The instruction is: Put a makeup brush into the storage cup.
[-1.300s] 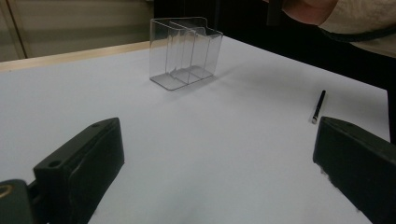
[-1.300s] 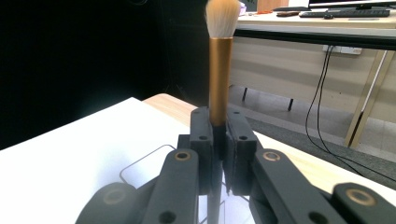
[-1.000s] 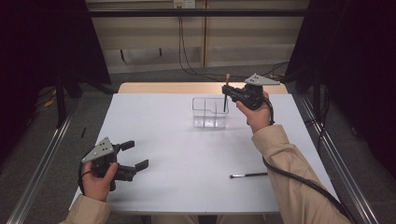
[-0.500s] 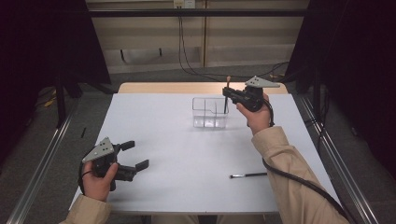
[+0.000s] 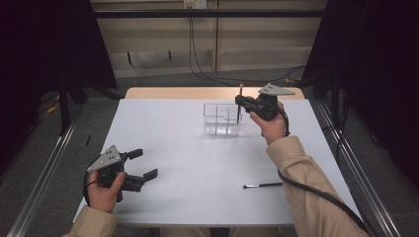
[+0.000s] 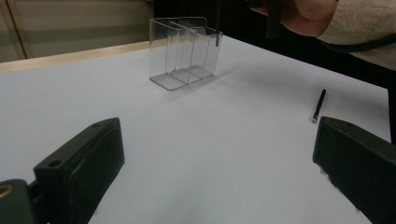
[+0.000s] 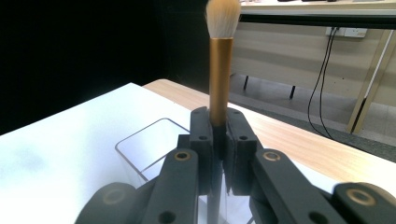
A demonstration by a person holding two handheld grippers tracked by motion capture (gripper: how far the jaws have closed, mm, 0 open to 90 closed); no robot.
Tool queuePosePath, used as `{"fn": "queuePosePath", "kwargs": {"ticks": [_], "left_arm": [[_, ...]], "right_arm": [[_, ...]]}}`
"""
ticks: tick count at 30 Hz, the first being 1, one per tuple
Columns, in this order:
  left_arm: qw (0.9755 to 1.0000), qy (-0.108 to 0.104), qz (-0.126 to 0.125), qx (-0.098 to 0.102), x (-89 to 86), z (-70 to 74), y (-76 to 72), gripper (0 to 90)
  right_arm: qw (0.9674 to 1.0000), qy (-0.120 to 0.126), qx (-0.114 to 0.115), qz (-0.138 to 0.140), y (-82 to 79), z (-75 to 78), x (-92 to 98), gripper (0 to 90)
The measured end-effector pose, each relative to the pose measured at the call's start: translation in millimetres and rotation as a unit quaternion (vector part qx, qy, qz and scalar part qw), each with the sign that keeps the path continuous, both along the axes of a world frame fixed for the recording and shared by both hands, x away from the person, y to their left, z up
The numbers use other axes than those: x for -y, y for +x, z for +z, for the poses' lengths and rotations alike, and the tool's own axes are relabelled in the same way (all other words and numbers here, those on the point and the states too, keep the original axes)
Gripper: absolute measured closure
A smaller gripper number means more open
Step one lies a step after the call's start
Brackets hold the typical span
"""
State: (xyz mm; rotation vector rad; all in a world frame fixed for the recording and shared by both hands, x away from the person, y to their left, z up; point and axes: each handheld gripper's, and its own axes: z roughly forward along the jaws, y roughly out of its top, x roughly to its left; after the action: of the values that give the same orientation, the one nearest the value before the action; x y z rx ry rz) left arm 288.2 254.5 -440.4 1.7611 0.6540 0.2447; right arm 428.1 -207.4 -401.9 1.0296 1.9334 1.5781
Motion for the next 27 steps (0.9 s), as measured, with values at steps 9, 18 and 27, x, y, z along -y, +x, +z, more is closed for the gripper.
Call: {"fn": "queuePosePath", "kwargs": {"ticks": [9, 18, 27], "left_arm": [[1.0000, 0.000, 0.000, 0.000, -0.4, 0.3, -0.2, 2.1], [1.0000, 0.002, 0.002, 0.001, -0.4, 0.9, -0.5, 2.1], [1.0000, 0.000, 0.003, 0.003, -0.2, 1.6, -0.7, 2.1]], "right_arm": [[1.0000, 0.000, -0.004, -0.004, -1.3, -0.2, 1.7, 83.5], [0.9998, 0.009, 0.006, 0.014, -9.3, 2.2, 3.1, 48.4], [0.9996, 0.020, 0.010, 0.018, -19.8, 5.3, 9.8, 23.5]]}}
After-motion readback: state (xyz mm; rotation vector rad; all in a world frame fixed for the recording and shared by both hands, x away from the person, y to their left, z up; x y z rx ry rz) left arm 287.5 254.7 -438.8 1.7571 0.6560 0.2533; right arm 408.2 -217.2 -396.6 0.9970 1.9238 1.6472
